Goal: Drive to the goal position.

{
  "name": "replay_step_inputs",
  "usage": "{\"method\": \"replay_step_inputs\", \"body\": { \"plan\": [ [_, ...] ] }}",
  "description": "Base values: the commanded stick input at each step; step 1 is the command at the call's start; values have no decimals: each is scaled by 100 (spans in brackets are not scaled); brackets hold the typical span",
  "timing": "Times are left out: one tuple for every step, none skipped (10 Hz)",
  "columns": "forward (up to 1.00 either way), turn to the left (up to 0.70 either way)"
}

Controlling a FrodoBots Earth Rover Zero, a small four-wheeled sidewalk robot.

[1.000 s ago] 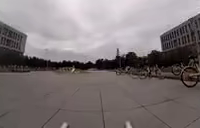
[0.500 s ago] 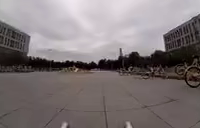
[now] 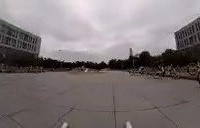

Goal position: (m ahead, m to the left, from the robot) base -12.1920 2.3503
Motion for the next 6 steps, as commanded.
{"method": "replay_step_inputs", "body": {
  "plan": [
    [0,70],
    [0,70],
    [0,70],
    [0,70],
    [0,70],
    [0,70]
  ]
}}
